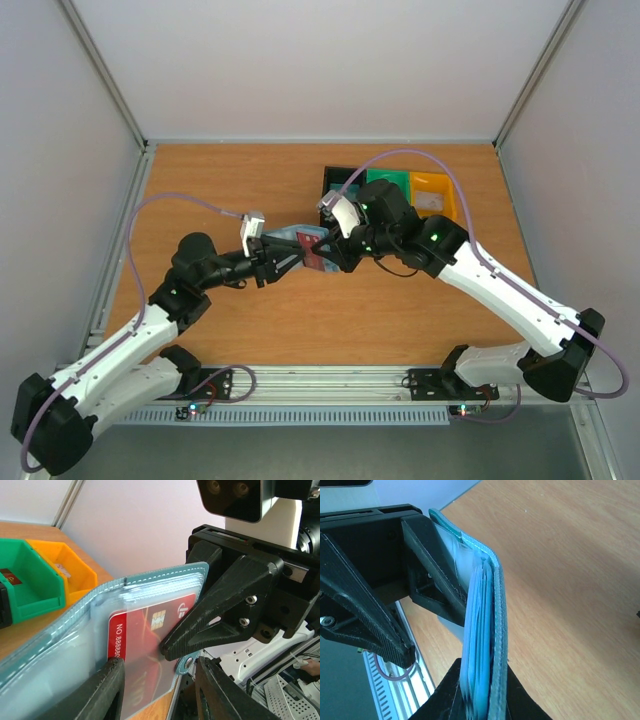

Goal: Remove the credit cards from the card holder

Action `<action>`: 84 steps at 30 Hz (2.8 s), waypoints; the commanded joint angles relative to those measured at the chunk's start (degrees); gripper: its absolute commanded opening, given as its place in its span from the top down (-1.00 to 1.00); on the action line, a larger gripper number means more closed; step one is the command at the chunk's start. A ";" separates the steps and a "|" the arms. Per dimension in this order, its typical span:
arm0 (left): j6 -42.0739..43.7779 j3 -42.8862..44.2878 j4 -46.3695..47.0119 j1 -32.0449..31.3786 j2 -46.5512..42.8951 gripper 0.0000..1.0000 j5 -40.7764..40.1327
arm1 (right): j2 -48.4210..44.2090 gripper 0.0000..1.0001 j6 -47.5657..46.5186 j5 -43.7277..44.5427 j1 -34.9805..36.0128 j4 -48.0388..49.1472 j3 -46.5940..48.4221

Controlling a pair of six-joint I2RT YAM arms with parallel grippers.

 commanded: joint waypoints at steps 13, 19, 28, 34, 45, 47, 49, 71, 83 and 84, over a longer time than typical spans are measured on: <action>3.60 0.05 -1.10 -0.01 0.26 0.19 -3.01 | -1.19 0.97 -2.37 -9.13 0.19 5.36 1.29; 3.63 0.07 3.84 -0.73 -0.07 0.50 3.90 | -1.74 0.98 -4.93 -13.91 0.09 6.43 -0.58; 4.35 0.42 10.69 -1.51 -0.95 0.89 14.77 | -2.12 0.98 -5.24 -19.74 -2.07 8.42 -2.97; 4.55 0.66 11.60 -1.91 -0.94 0.60 14.92 | -0.99 0.98 -4.98 -23.87 -2.79 10.72 -3.35; 6.66 1.71 12.04 -3.55 -0.26 0.99 14.45 | 1.66 0.96 -5.08 -23.65 -2.77 11.88 -3.78; 6.46 1.54 11.47 -3.55 -0.67 1.00 13.74 | 1.29 0.92 -4.88 -24.27 -3.15 12.63 -4.64; 6.27 1.12 10.11 -3.35 -1.27 0.99 12.30 | -0.24 0.88 -4.14 -25.23 -4.33 13.59 -6.10; 1.67 -2.91 6.83 1.55 -2.50 0.99 10.11 | -9.71 0.44 -1.80 -34.02 -14.24 13.36 -15.54; 2.49 -3.01 6.26 2.57 -3.06 0.99 12.47 | -10.38 0.96 -2.75 -35.82 -15.84 10.96 -15.66; 2.61 -2.94 5.93 2.75 -3.15 0.99 13.07 | -10.60 0.97 -2.92 -35.82 -16.03 10.65 -15.60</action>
